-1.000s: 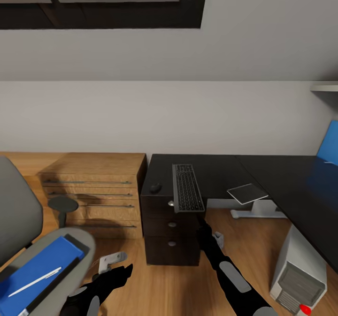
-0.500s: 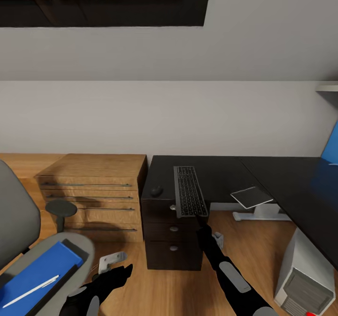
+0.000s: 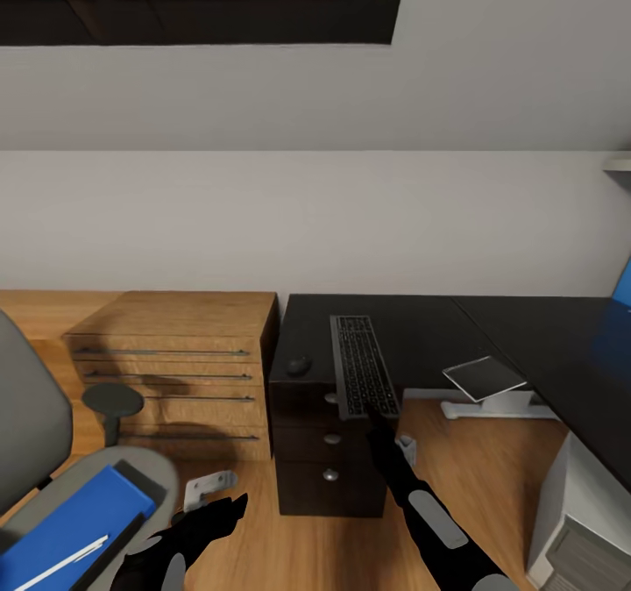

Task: In the bedroom, organize the workspace by keeping the computer under the desk, ensuring the monitor is on the desk, placing the keyboard on the desk next to the monitor, placing the mouse on the desk next to the keyboard, moving the folder from the swivel chair onto the desk next to the mouse, stacking the notebook on top of the folder with the pen on top of the notebook, and positioning the swivel chair next to the desk.

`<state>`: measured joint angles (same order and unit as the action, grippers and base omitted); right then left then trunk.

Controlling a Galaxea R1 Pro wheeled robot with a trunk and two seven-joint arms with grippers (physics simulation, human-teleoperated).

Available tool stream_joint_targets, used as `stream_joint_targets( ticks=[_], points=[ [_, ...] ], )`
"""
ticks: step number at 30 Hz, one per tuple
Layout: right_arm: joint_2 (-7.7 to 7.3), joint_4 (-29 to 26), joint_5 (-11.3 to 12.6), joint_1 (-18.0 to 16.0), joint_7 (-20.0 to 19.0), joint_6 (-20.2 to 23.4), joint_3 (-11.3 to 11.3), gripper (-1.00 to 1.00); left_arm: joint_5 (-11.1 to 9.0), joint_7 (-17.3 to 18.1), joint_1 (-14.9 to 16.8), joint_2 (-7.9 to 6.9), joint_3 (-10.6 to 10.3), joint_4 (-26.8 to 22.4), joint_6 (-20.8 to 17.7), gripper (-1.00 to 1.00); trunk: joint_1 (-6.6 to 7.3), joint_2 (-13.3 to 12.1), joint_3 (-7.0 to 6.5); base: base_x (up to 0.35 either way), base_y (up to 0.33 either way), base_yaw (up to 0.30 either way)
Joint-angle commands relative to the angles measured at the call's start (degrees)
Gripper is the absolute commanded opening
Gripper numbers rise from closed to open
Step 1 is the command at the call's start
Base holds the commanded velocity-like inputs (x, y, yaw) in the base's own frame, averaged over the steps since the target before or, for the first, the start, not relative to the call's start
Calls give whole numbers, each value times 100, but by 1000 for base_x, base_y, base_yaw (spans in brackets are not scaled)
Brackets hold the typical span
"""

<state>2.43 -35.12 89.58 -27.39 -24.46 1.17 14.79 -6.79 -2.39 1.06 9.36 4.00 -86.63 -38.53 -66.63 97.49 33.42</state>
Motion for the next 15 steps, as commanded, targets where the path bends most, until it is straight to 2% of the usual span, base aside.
stream_joint_targets(
  ticks=[1,7,15],
  points=[
    [-1,5,60,-4,-24,13,14,100,-59,-25,3,4,9,-5,-30,100,-1,3,6,134,7,0],
    [-4,-2,60,-7,-24,7,4,100,-59,-25,3,-2,6,-9,-30,100,-1,3,6,143,3,0],
    [-17,-3,66,-5,-24,10,-24,100,-58,-25,1,-4,7,-7,-31,100,-1,3,6,24,0,0]
  ],
)
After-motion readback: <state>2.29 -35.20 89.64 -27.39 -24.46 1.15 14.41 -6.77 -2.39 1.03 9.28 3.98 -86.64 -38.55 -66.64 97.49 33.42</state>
